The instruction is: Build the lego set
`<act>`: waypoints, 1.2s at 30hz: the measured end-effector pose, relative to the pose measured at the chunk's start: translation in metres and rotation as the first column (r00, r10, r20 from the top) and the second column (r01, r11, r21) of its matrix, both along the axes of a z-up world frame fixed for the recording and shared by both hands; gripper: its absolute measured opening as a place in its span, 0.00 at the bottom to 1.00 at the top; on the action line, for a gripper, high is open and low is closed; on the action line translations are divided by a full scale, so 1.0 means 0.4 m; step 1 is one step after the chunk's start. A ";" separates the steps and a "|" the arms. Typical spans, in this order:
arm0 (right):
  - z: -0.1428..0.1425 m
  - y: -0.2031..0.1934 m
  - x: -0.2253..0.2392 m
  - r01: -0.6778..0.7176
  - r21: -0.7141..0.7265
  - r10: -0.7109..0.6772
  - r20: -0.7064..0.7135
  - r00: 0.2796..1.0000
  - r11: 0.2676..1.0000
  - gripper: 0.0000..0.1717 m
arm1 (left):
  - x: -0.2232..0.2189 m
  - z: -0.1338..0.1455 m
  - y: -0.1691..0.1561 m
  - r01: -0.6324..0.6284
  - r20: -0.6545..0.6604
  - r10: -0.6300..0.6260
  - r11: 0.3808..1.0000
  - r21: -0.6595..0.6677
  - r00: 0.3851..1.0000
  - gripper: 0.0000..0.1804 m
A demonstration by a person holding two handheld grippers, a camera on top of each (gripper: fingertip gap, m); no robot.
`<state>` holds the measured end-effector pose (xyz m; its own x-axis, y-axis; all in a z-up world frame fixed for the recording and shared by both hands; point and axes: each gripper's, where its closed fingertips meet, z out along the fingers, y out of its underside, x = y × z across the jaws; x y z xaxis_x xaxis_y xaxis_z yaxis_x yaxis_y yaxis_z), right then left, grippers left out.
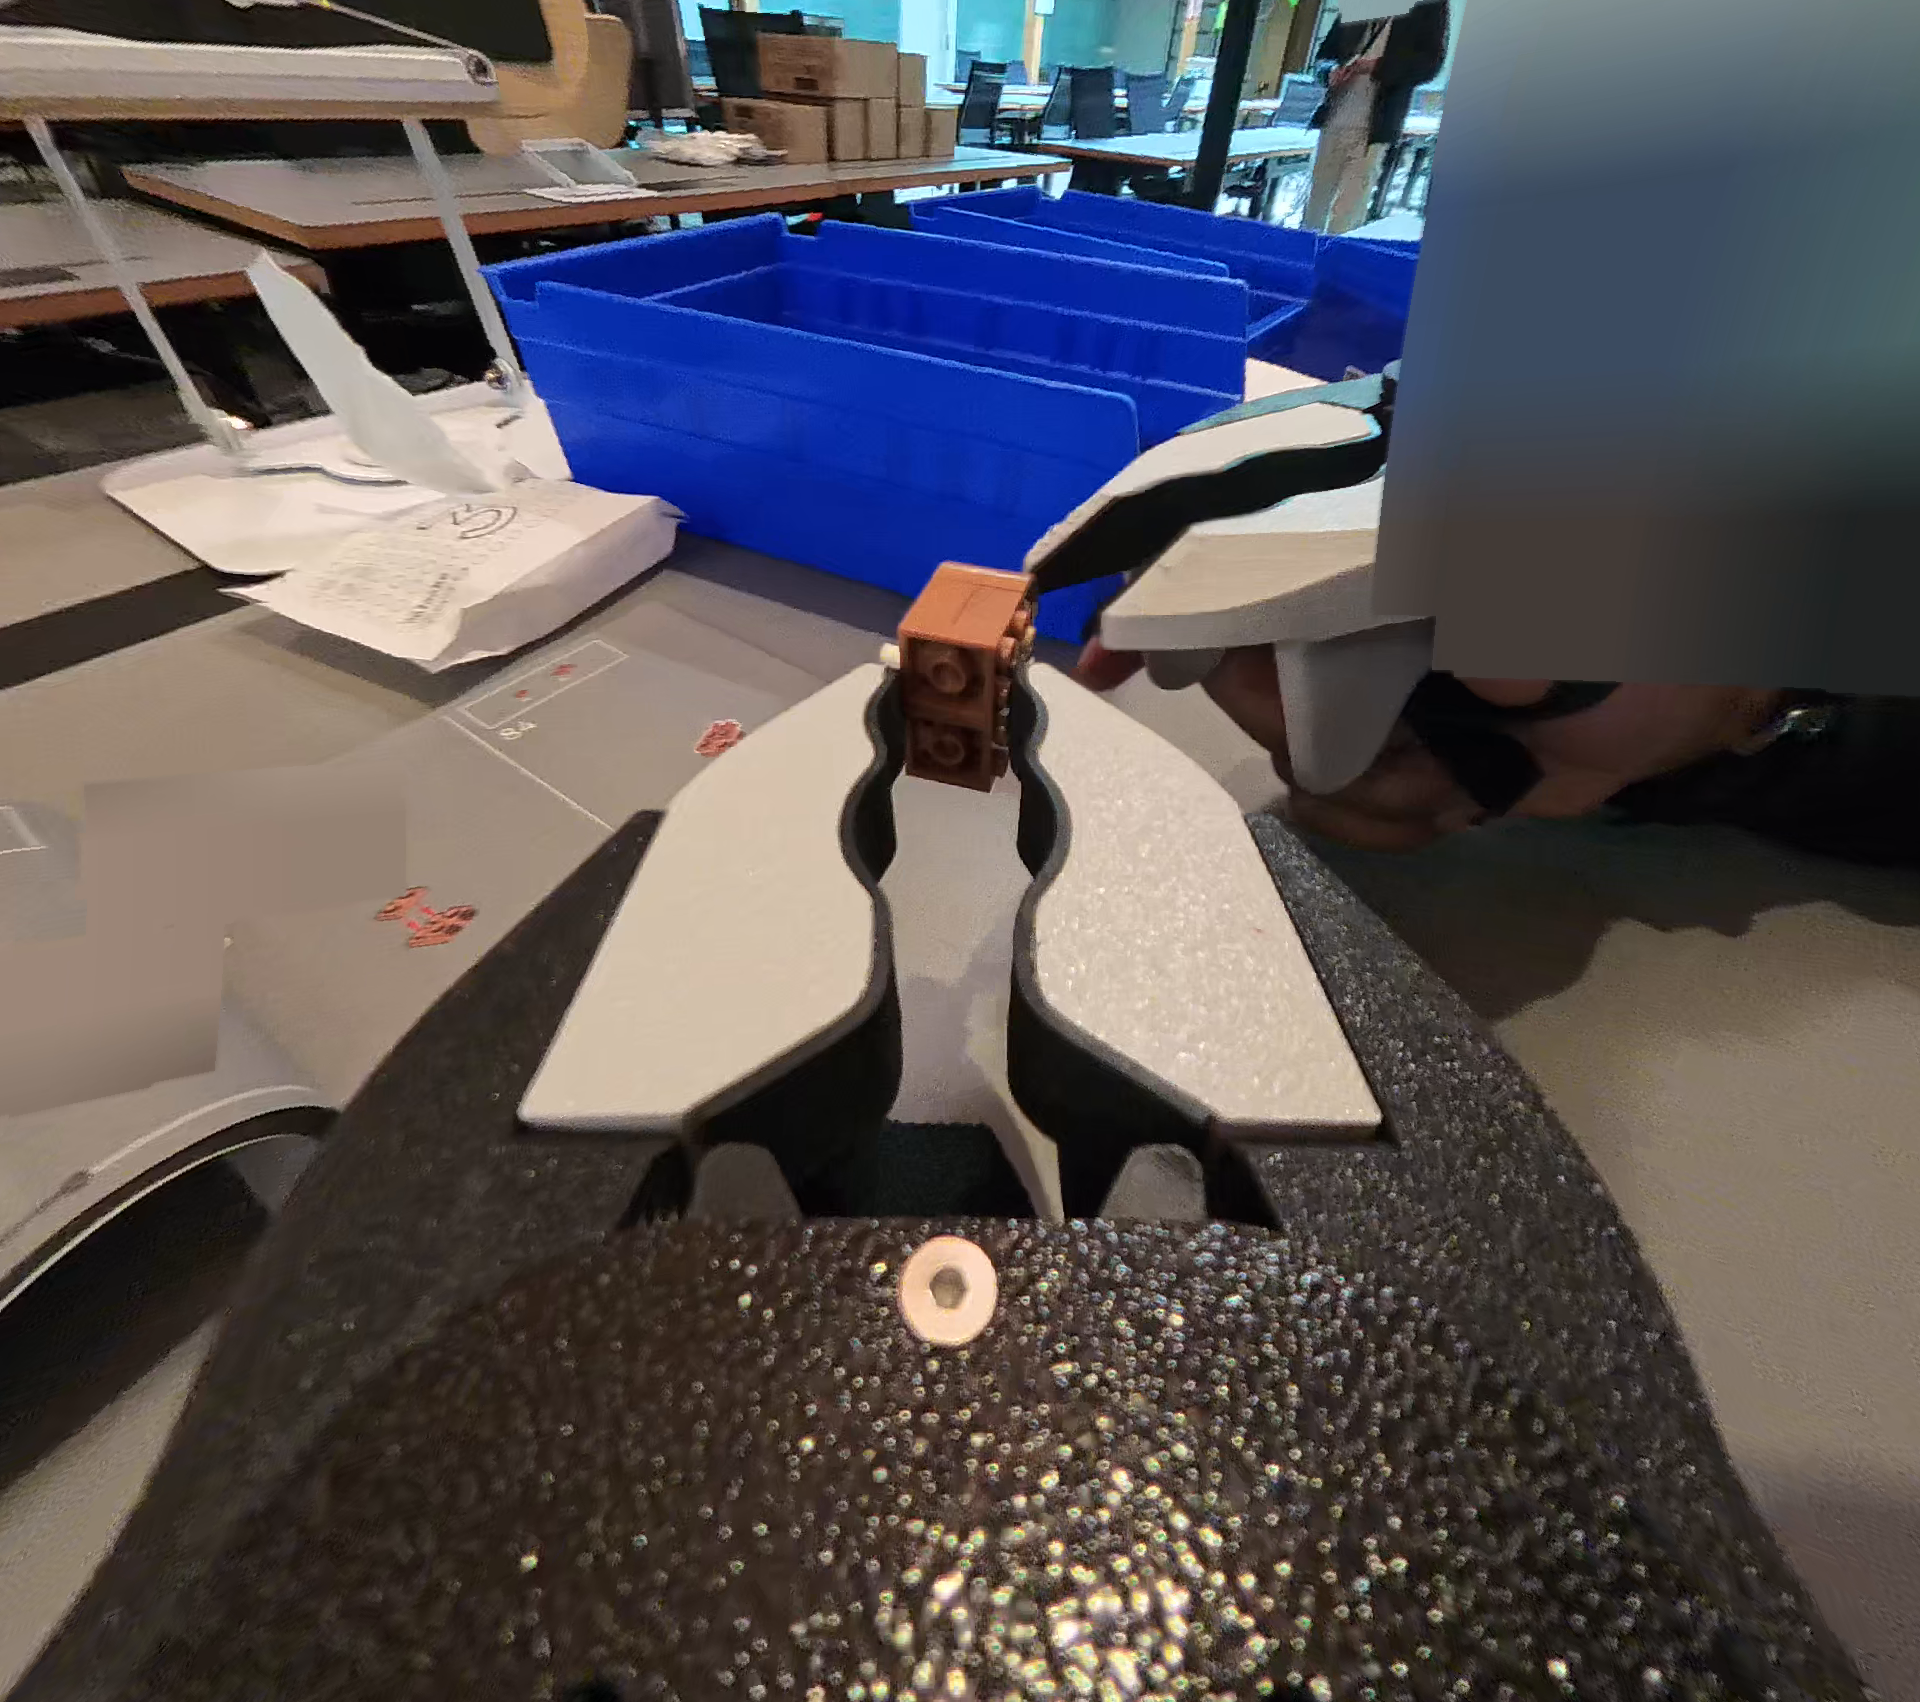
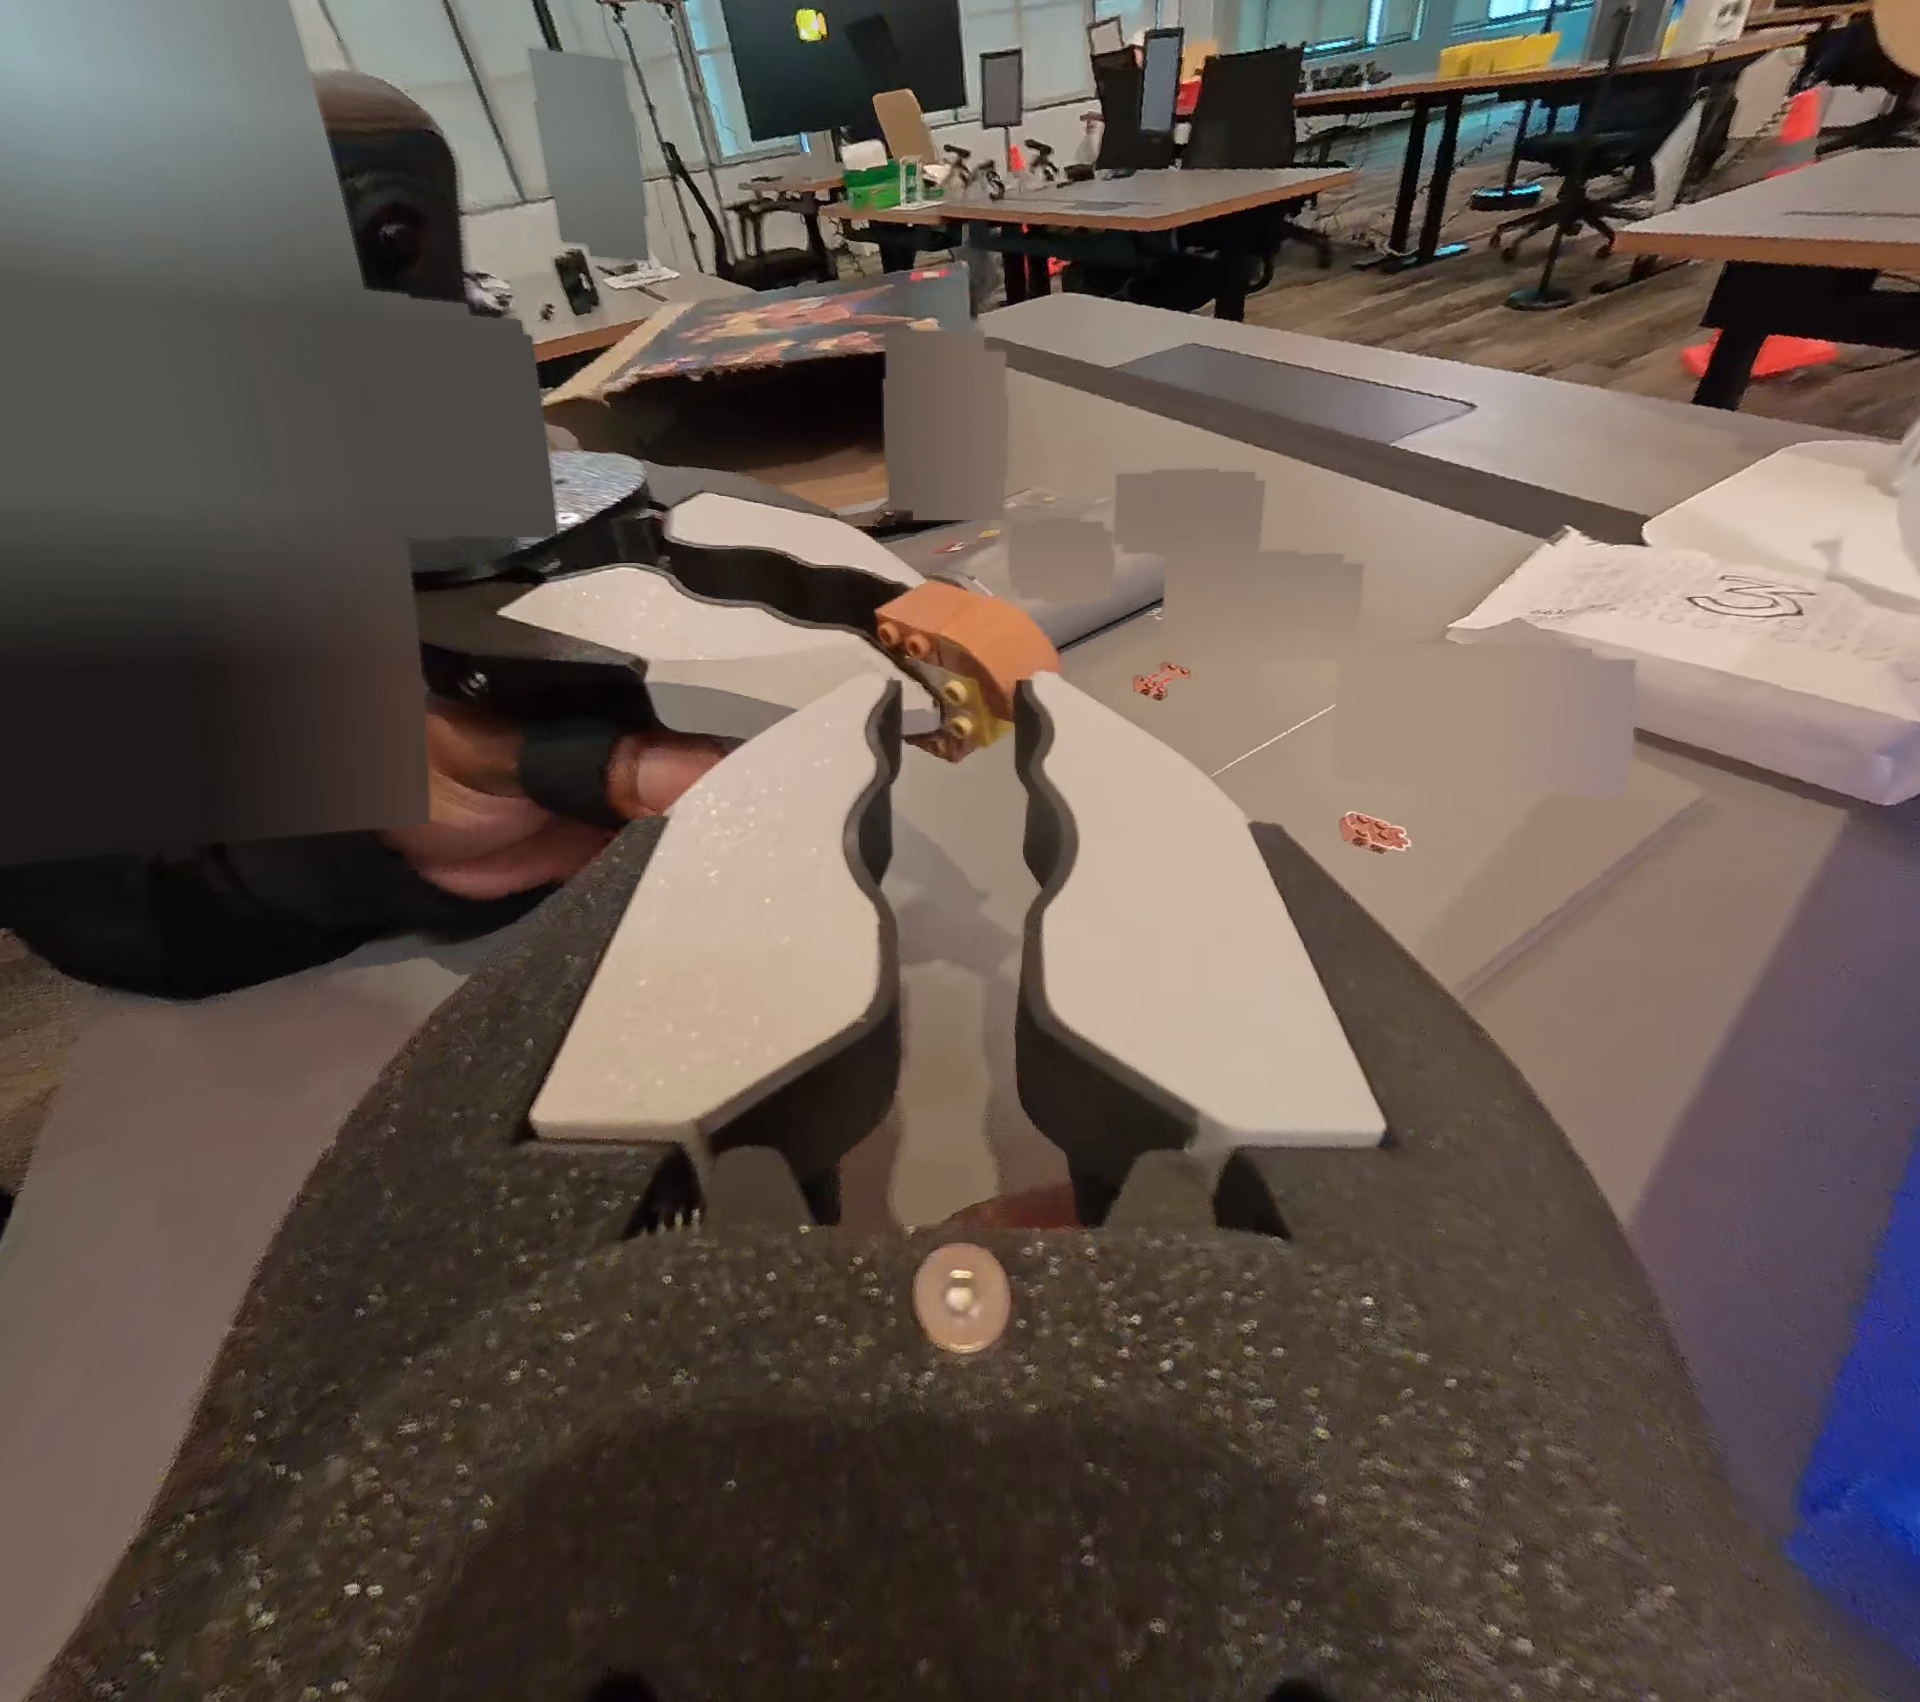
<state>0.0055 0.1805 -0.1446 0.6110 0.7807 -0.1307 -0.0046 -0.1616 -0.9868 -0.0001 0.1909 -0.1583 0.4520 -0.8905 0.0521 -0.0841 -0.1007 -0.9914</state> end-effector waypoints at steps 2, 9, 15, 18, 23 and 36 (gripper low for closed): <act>-0.004 0.003 0.000 0.028 0.009 -0.028 0.012 1.000 1.000 0.12 | 0.001 -0.001 -0.002 -0.017 -0.017 0.017 0.999 0.030 1.000 0.10; -0.015 0.001 -0.005 0.030 0.001 -0.030 0.032 0.999 1.000 0.12 | 0.001 0.009 -0.010 -0.018 -0.003 0.018 0.997 0.073 1.000 0.10; -0.023 -0.001 -0.003 0.034 0.010 -0.035 0.074 0.997 0.999 0.11 | 0.005 0.002 -0.010 -0.012 -0.025 0.014 0.998 0.067 1.000 0.10; -0.042 0.001 -0.002 0.033 0.015 -0.035 0.146 0.989 0.999 0.10 | 0.005 -0.006 -0.009 -0.007 -0.055 0.010 0.998 0.069 0.998 0.10; -0.057 0.004 0.000 0.045 0.027 -0.050 0.209 0.977 0.999 0.09 | 0.007 -0.018 -0.009 0.009 -0.091 -0.003 0.998 0.061 0.996 0.10; -0.080 -0.001 -0.005 0.060 0.004 -0.059 0.256 0.965 0.998 0.08 | 0.007 -0.026 -0.017 0.030 -0.113 -0.024 0.998 0.050 0.993 0.10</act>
